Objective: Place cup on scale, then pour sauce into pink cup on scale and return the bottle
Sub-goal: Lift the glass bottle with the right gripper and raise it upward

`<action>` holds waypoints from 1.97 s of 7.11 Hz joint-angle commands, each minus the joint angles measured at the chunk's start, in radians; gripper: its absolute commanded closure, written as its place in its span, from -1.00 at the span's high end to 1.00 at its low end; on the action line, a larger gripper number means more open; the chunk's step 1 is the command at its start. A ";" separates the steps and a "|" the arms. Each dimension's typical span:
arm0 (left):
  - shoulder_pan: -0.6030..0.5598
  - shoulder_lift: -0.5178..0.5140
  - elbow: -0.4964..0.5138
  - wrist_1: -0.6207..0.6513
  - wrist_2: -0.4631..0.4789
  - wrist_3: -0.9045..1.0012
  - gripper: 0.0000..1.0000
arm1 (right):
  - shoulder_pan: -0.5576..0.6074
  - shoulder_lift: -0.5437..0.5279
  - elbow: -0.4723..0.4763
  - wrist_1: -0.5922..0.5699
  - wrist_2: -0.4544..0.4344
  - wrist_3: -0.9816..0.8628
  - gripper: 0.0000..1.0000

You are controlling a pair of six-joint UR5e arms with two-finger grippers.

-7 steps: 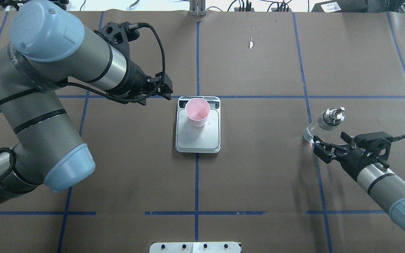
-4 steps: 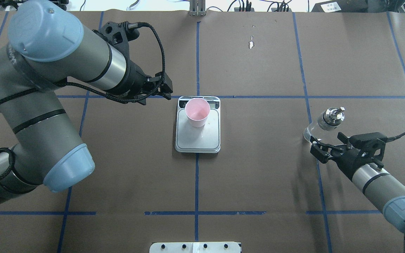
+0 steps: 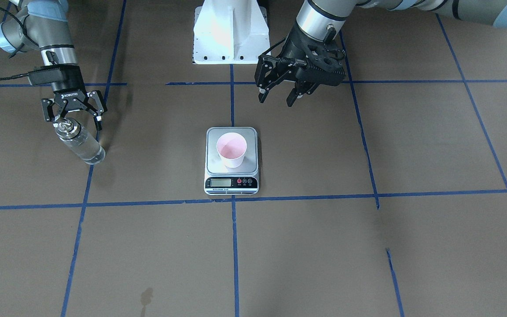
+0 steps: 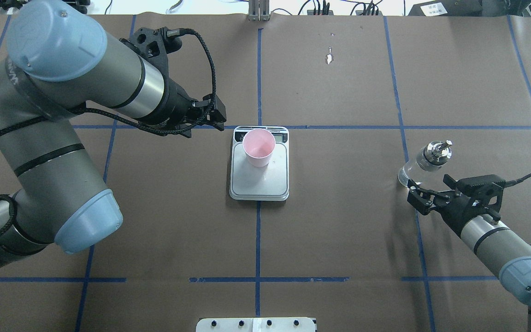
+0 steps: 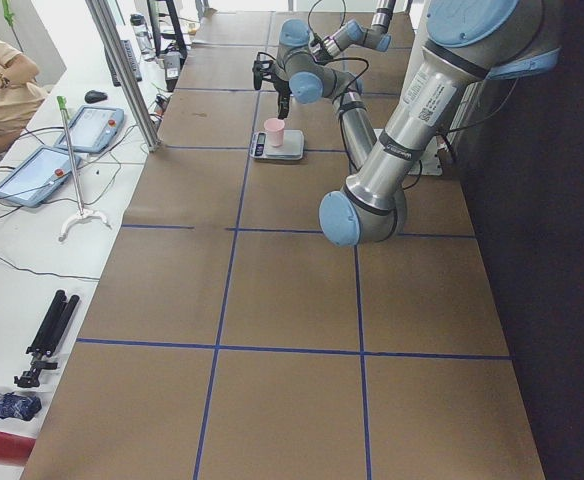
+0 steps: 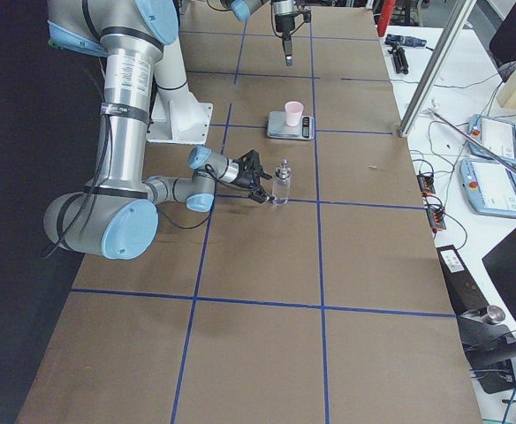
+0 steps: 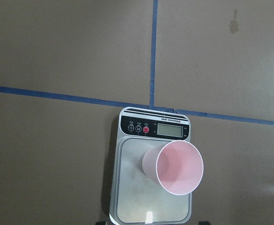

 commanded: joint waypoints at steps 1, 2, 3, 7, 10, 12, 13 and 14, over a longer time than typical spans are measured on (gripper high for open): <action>0.000 0.000 0.000 0.000 0.000 0.000 0.44 | 0.004 0.053 -0.053 0.001 -0.002 -0.003 0.98; 0.000 0.000 0.000 0.000 -0.001 0.002 0.44 | 0.004 0.054 -0.055 0.001 -0.002 -0.005 0.98; 0.000 0.000 0.001 0.000 0.000 0.002 0.44 | 0.005 0.053 -0.067 0.001 -0.009 -0.006 0.98; 0.000 0.000 0.001 0.000 0.000 0.002 0.44 | 0.030 0.080 -0.075 -0.003 -0.012 -0.009 0.98; 0.000 0.009 0.001 0.000 0.000 0.005 0.44 | 0.044 0.093 -0.095 -0.001 -0.031 -0.009 0.96; 0.000 0.009 0.001 0.000 0.000 0.006 0.44 | 0.045 0.093 -0.100 0.001 -0.038 -0.009 0.75; 0.000 0.012 0.001 -0.002 0.000 0.006 0.44 | 0.045 0.093 -0.101 0.001 -0.044 -0.009 0.44; 0.000 0.012 0.001 -0.002 0.000 0.006 0.44 | 0.044 0.094 -0.103 0.001 -0.058 -0.009 -0.10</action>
